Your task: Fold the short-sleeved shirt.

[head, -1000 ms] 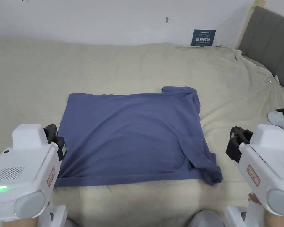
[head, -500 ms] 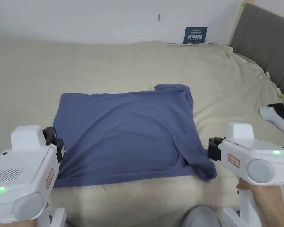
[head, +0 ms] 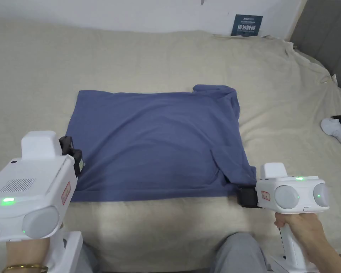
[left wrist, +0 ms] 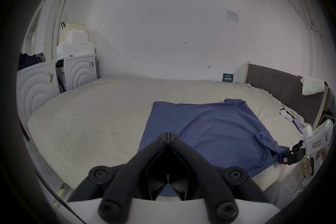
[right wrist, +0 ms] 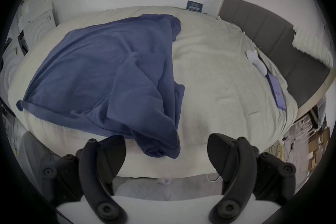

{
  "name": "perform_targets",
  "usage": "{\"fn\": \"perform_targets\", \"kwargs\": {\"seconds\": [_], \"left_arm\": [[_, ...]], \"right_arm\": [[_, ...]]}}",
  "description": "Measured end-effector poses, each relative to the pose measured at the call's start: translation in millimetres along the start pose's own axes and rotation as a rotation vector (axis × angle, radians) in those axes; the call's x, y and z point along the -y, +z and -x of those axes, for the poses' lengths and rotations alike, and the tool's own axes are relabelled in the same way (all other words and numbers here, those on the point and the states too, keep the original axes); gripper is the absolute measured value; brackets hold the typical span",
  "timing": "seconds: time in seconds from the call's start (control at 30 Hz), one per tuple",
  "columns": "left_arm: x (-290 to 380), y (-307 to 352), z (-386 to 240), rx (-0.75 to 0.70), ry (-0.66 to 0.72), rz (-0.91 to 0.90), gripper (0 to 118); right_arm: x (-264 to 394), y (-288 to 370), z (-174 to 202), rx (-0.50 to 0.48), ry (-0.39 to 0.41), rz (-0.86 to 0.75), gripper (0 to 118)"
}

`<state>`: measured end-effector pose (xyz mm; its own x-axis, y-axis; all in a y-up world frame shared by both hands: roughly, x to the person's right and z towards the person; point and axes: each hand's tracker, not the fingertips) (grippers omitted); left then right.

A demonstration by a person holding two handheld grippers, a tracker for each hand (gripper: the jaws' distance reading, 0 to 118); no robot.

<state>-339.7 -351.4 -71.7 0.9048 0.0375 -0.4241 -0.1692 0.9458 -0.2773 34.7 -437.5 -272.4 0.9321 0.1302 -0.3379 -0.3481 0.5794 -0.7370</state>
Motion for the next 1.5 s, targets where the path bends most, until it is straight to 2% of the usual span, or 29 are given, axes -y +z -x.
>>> {"fn": "perform_targets", "kwargs": {"seconds": [0.03, 0.07, 0.1, 0.13, 0.2, 0.27, 0.33, 0.37, 0.4, 0.5, 0.53, 0.57, 0.63, 0.73, 0.83, 0.97, 1.03, 1.07, 1.17, 1.2, 1.4, 1.5], "left_arm": [[0.4, -0.4, 0.3, -0.003, 0.001, 0.007, 0], [0.8, -1.0, 0.7, -0.005, 0.000, 0.013, 0], [2.6, -2.2, 2.1, -0.005, -0.001, 0.017, 0], [3.6, -3.5, 3.2, -0.007, -0.004, 0.023, 0], [4.1, -6.3, 5.3, -0.010, -0.003, 0.038, 0], [5.6, -13.0, 9.1, -0.009, 0.014, 0.092, 0], [5.9, -22.5, 11.8, -0.023, 0.036, 0.161, 23], [6.2, -27.0, 14.7, -0.016, 0.054, 0.197, 43], [5.9, -31.1, 17.9, -0.012, 0.067, 0.228, 72], [2.5, -44.0, 24.6, -0.063, 0.091, 0.322, 89], [1.6, -47.5, 25.9, -0.094, 0.075, 0.342, 101], [2.2, -50.8, 29.5, -0.106, 0.058, 0.341, 106], [1.7, -54.8, 37.1, -0.104, 0.046, 0.347, 108], [1.7, -66.1, 56.3, -0.079, 0.077, 0.447, 110], [7.2, -73.2, 70.9, -0.049, 0.071, 0.531, 110], [26.2, -72.6, 78.5, -0.038, -0.012, 0.621, 110], [35.8, -69.1, 78.2, 0.002, -0.018, 0.670, 102], [41.2, -68.4, 77.0, 0.017, -0.028, 0.686, 91], [56.1, -74.7, 71.2, -0.008, -0.089, 0.708, 20], [59.2, -76.6, 69.0, -0.008, -0.086, 0.709, 2], [53.4, -65.4, 73.9, -0.007, -0.023, 0.632, 0], [37.7, -57.2, 85.9, -0.027, 0.081, 0.557, 0]], "right_arm": [[2.2, -0.1, -1.3, -0.016, -0.040, 0.001, 78], [2.9, -0.3, -2.7, -0.038, -0.069, -0.010, 55], [3.3, 0.0, -3.5, -0.038, -0.086, -0.029, 15], [3.0, -0.5, -2.8, -0.026, -0.090, -0.031, 6], [3.8, 0.9, -4.0, -0.018, -0.086, -0.033, 5], [3.8, 4.4, -8.5, -0.057, -0.101, -0.038, 5], [4.1, 10.9, -10.5, -0.070, -0.130, -0.048, 5], [3.8, 14.0, -11.9, -0.075, -0.140, -0.055, 5], [3.4, 17.4, -12.8, -0.079, -0.146, -0.063, 5], [0.0, 24.6, -16.7, -0.097, -0.155, -0.083, 5], [-1.2, 27.2, -16.8, -0.104, -0.154, -0.092, 5], [-2.8, 26.3, -19.0, -0.107, -0.150, -0.101, 5], [-5.8, 27.9, -19.7, -0.105, -0.138, -0.113, 5], [-9.7, 30.6, -19.8, -0.108, -0.139, -0.117, 5], [-9.4, 31.0, -18.1, -0.102, -0.127, -0.113, 5], [-8.5, 28.9, -18.3, -0.100, -0.125, -0.106, 5], [-7.7, 28.4, -18.4, -0.093, -0.124, -0.108, 5], [-7.2, 28.4, -18.2, -0.093, -0.123, -0.107, 5], [-6.4, 23.2, -18.2, -0.092, -0.125, -0.102, 5], [-6.3, 23.2, -18.4, -0.092, -0.127, -0.102, 5], [-3.3, 30.3, -17.0, -0.097, -0.133, -0.106, 5], [-6.8, 33.0, -21.5, -0.110, -0.135, -0.104, 5]]}}
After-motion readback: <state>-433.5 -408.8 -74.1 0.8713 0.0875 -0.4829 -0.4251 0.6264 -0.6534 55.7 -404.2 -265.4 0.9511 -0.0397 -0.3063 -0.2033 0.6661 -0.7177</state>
